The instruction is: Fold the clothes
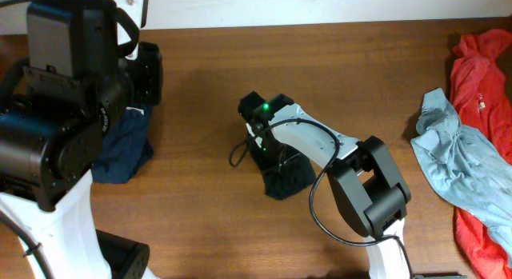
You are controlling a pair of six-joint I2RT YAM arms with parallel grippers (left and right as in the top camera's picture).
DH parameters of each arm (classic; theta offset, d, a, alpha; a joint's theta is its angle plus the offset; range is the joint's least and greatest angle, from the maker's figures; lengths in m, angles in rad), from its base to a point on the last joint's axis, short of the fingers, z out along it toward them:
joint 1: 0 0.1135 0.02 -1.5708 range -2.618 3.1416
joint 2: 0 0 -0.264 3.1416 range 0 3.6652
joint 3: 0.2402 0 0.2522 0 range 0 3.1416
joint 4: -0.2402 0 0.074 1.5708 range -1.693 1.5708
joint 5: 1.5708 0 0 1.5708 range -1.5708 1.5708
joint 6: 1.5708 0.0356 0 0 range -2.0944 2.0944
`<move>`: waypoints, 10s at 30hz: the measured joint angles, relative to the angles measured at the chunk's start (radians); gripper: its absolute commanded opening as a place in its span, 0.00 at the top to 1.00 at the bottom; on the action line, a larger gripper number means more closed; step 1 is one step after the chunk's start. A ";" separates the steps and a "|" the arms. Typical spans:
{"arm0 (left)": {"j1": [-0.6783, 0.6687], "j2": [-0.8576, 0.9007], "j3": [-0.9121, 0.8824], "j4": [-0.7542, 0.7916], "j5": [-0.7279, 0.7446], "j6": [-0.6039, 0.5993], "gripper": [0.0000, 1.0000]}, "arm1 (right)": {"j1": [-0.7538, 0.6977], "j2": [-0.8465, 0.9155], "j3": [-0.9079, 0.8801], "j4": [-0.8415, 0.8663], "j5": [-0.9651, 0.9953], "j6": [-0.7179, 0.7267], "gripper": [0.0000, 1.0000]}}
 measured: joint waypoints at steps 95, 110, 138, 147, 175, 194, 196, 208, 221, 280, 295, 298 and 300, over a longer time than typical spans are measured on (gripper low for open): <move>-0.006 0.858 -0.552 0.201 0.813 0.386 0.99 | -0.327 -0.163 -0.276 0.140 -0.327 -0.105 0.96; -0.011 0.803 -0.637 0.278 0.778 0.304 0.99 | -0.327 -0.163 -0.290 -0.021 -0.090 -0.026 0.96; -0.018 0.806 -0.606 0.237 0.716 0.293 1.00 | -0.124 -0.190 -0.386 0.370 -0.573 0.110 0.96; -0.018 0.806 -0.600 0.214 0.681 0.293 0.99 | -0.138 -0.157 -0.406 0.238 -0.528 0.264 0.96; -0.017 0.806 -0.597 0.210 0.663 0.293 1.00 | -0.245 -0.296 -0.414 0.452 -0.636 -0.039 0.96; -0.017 0.806 -0.596 0.199 0.651 0.289 0.99 | -0.245 -0.163 -0.401 0.092 -0.460 0.299 0.96; -0.017 0.806 -0.596 0.198 0.651 0.289 0.99 | -0.247 -0.159 -0.407 0.084 -0.454 0.251 0.96; -0.016 0.806 -0.596 0.198 0.650 0.289 1.00 | -0.373 -0.309 -0.406 0.149 -0.509 -0.008 0.96; -0.016 0.806 -0.596 0.198 0.650 0.280 0.99 | -0.454 -0.266 -0.396 0.286 -0.516 -0.039 0.96; 0.304 0.134 0.221 0.005 0.365 0.108 0.50 | -0.535 -0.801 -0.311 0.135 -0.324 0.026 0.79; 0.261 0.269 -0.841 0.330 0.694 0.587 0.55 | -0.254 -0.424 -0.310 0.176 -0.380 0.369 0.96; 0.269 0.264 -0.846 0.332 0.706 0.593 0.55 | -0.207 -0.327 -0.308 0.205 -0.381 0.423 0.96; 0.278 0.257 -0.846 0.334 0.710 0.594 0.56 | -0.181 -0.257 -0.309 0.254 -0.381 0.473 0.96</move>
